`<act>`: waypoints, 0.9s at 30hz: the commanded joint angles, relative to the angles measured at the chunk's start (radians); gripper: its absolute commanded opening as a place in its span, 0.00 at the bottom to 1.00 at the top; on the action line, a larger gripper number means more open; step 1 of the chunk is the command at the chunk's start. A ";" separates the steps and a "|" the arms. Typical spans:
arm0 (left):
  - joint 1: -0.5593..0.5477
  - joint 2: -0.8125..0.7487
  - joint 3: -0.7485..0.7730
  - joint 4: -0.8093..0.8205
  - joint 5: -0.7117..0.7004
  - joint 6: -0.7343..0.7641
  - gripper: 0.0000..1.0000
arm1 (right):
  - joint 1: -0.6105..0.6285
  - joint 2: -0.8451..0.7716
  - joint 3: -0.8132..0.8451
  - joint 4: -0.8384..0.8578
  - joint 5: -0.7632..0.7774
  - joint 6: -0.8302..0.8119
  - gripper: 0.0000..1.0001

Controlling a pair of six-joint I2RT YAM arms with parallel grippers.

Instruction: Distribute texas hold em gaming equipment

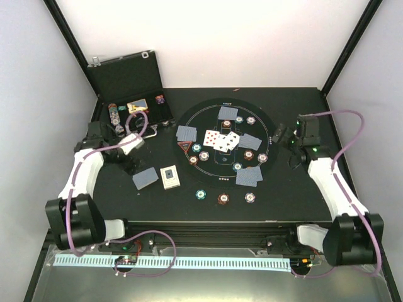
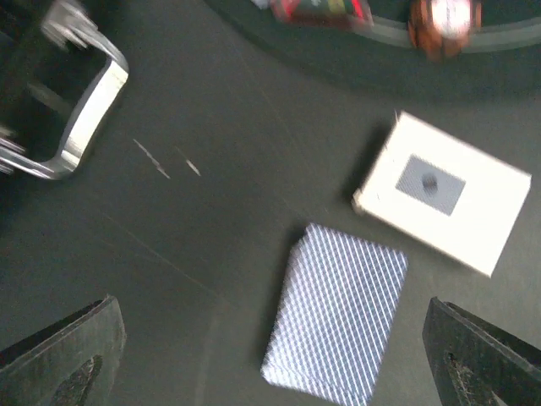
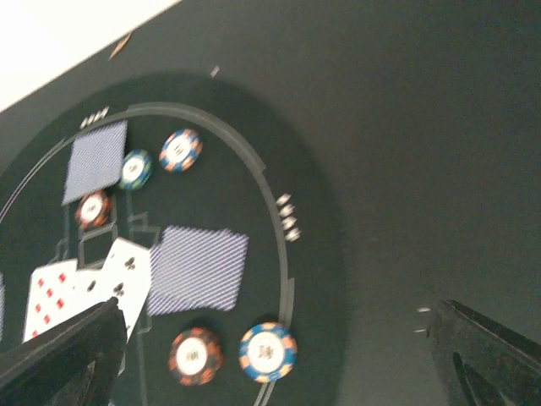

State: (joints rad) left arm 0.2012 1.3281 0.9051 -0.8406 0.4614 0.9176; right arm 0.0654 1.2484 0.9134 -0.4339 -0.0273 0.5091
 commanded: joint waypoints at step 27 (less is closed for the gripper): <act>-0.171 0.033 -0.793 2.119 -0.183 -0.800 0.99 | -0.007 0.137 -0.700 1.600 0.295 -0.465 1.00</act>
State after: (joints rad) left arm 0.1371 1.3247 0.2150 0.9432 0.4271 0.0463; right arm 0.0608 1.3388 0.3008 0.7715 0.4389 0.1612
